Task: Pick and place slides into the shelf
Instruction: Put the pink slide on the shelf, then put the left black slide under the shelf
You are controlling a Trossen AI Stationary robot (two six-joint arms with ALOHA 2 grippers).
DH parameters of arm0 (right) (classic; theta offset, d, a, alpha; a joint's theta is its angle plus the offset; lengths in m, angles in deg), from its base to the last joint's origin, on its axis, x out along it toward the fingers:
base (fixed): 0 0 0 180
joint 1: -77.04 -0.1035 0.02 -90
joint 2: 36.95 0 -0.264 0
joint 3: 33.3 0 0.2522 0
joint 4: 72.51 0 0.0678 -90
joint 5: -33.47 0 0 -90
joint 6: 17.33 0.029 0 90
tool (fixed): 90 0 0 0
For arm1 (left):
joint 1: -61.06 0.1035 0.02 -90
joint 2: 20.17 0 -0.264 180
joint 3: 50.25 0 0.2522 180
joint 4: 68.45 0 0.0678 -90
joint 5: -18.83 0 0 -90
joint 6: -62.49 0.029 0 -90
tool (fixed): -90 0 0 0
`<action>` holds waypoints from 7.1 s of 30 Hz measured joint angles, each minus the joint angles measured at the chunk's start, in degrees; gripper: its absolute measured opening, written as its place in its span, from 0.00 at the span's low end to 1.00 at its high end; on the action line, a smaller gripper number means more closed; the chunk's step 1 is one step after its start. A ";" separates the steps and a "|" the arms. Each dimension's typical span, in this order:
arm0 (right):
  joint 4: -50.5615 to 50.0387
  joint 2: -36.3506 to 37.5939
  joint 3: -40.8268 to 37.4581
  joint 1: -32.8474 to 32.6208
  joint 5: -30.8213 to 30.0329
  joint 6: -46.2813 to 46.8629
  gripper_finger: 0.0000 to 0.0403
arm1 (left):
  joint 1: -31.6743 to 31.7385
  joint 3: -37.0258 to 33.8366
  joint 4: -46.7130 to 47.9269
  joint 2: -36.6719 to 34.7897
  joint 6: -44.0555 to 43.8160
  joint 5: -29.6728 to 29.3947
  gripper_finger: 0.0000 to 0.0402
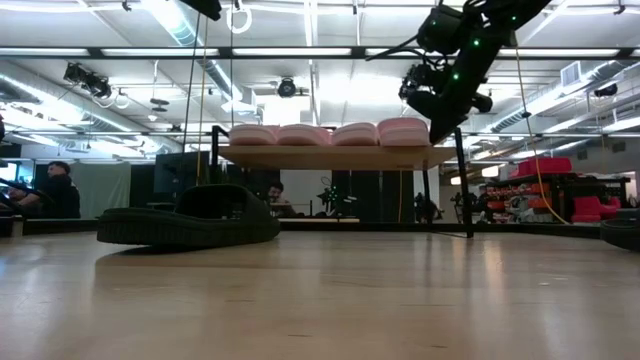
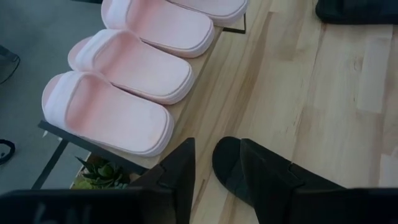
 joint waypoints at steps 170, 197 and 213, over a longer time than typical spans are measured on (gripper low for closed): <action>-3.85 8.36 1.22 -59.55 -22.80 26.28 0.03 | -29.09 0.04 8.33 43.76 -18.63 10.17 0.45; -3.78 5.67 1.18 -59.68 -22.88 30.63 0.03 | -30.68 -0.04 9.78 50.49 -26.36 -1.78 0.46; -3.89 5.67 1.18 -62.78 -22.57 28.44 0.03 | -27.17 0.00 2.76 52.85 -27.95 -1.90 0.32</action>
